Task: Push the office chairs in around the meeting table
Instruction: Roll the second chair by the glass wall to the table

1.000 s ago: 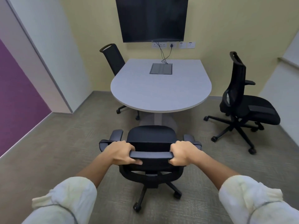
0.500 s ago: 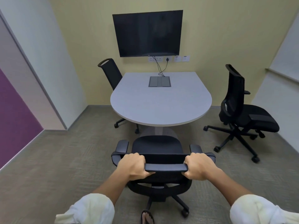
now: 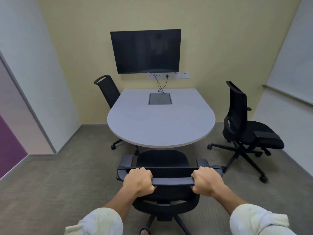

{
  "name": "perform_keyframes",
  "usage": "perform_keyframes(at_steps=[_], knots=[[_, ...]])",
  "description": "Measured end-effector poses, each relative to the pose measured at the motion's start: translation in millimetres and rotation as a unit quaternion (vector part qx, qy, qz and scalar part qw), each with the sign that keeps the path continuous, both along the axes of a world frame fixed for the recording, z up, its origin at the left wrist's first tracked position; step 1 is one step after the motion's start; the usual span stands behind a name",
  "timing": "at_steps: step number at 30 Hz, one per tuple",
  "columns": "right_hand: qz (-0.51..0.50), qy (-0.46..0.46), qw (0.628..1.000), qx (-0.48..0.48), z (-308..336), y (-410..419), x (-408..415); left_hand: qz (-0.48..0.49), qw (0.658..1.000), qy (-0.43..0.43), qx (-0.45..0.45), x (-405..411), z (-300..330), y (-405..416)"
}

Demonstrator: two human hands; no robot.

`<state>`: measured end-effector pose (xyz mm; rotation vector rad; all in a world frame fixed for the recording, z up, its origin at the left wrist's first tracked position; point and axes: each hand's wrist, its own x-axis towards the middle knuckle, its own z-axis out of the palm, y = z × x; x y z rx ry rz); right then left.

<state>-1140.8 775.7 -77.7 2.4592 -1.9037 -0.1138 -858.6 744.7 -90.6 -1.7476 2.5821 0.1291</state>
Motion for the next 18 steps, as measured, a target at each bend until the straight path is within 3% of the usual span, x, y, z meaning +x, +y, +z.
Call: perform_keyframes(at_steps=[18], knots=[[0.012,-0.026,0.999,0.014,-0.7,-132.6,-1.2,-0.008,0.999,-0.04,-0.001,-0.5,10.7,-130.1]])
